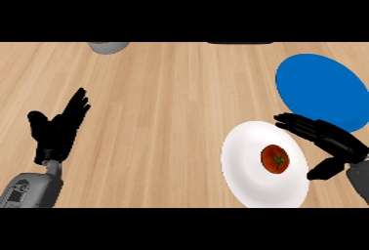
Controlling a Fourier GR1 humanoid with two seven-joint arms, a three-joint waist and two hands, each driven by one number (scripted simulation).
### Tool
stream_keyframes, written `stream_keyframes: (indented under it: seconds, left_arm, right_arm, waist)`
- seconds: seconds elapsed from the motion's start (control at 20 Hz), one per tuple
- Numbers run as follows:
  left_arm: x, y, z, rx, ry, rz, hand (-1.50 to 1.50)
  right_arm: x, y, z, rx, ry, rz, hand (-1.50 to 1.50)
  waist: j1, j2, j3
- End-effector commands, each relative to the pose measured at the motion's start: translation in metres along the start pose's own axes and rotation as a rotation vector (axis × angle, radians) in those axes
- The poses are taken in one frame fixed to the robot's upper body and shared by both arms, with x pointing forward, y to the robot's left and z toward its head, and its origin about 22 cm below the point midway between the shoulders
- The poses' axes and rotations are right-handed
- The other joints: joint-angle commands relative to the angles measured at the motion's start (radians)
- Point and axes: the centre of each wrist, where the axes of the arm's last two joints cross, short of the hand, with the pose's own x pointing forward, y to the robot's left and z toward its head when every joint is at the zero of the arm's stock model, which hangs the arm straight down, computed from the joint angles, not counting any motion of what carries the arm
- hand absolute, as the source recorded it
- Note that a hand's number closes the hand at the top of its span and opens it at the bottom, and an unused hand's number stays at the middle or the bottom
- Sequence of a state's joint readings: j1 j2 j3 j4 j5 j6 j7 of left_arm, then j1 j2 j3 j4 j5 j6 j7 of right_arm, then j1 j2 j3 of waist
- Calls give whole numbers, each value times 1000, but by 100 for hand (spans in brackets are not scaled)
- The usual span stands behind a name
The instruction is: Pick the tomato from the plate and place it in the plate
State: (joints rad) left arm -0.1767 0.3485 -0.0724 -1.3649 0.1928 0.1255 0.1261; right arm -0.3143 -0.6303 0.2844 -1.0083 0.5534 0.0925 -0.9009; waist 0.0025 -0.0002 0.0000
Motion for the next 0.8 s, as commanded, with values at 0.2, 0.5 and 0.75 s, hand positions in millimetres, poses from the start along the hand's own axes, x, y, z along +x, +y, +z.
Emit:
stream_keyframes:
  seconds: [0.2, 0.5, 0.75]
  left_arm:
    - [-1, 6, 14, -2, -13, -5, 0]
    - [-2, -1, -11, -3, -12, 3, 0]
    - [-11, -18, 1, 4, 8, 10, 0]
  right_arm:
    - [13, 0, -21, 118, 61, 74, -150]
    - [23, 32, -27, 106, 70, 88, -150]
    - [14, 39, -44, 109, 91, 105, -150]
  waist:
    - [3, 0, 0]
    - [-4, 1, 0]
    - [1, 1, 0]
